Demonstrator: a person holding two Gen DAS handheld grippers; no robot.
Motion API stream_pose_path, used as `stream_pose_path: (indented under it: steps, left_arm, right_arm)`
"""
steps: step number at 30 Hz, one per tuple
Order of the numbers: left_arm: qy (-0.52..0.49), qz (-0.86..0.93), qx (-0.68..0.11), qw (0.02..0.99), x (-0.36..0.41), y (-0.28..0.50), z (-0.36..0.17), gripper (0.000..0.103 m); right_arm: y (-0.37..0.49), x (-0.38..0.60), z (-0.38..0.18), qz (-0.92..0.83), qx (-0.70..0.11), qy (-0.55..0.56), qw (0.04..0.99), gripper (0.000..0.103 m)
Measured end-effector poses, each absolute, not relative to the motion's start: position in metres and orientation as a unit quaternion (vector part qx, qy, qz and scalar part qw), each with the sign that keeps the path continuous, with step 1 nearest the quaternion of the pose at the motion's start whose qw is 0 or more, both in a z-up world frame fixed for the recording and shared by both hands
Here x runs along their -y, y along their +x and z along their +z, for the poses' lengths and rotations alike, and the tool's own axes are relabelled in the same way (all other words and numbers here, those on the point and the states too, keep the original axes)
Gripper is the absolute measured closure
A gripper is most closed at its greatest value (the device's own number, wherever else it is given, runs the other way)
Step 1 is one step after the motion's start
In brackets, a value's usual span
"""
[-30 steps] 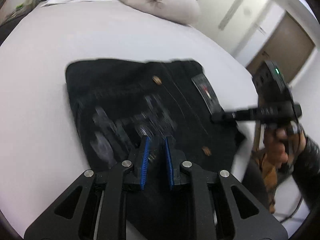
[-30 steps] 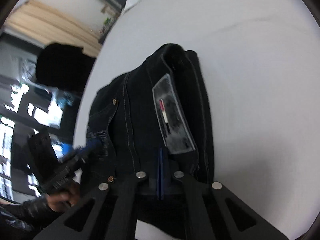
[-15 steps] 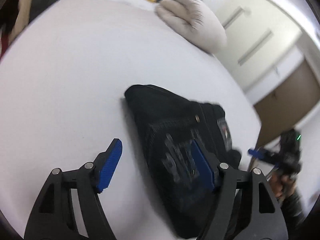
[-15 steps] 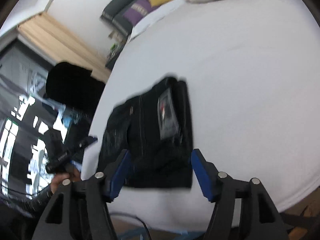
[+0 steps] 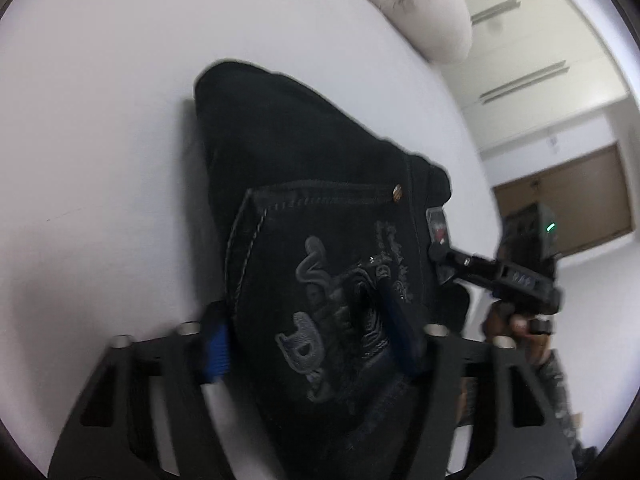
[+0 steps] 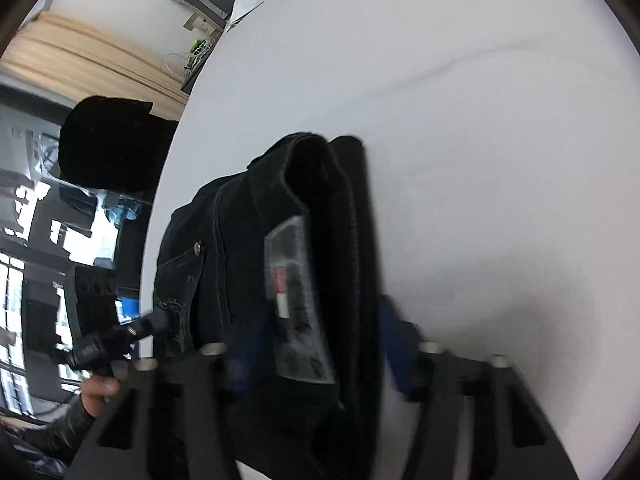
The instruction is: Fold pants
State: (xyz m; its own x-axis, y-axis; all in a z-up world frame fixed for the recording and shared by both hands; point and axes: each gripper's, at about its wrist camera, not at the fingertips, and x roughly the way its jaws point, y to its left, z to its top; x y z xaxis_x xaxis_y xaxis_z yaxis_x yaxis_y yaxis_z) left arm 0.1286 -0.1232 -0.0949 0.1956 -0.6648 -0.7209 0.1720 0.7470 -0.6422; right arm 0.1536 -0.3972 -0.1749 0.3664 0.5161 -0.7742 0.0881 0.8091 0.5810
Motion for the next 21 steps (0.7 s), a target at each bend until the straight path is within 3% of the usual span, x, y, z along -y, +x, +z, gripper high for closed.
stream_pose_path:
  steps: [4,6,16,21]
  left_arm:
    - [-0.206,-0.289,-0.561,0.748,0.120,0.127,-0.089,0.075]
    - [-0.212,-0.294,-0.559,0.746,0.115,0.130,-0.082,0.080]
    - [-0.157,-0.272,-0.479,0.820,0.028,0.194,0.011,0.082]
    - [-0.121,-0.234,-0.463,0.846,-0.028,0.253,0.022,0.081]
  right_arm:
    - [0.150,0.369,-0.151,0.112,-0.538,0.216,0.807,0.077]
    - [0.149,0.359,-0.135,0.117,-0.529,0.210,0.814,0.081]
    - [0.238,0.310,-0.059,0.186,-0.467,0.205,0.840,0.082]
    - [0.316,0.273,-0.067,0.197,-0.467,0.222,0.833,0.082]
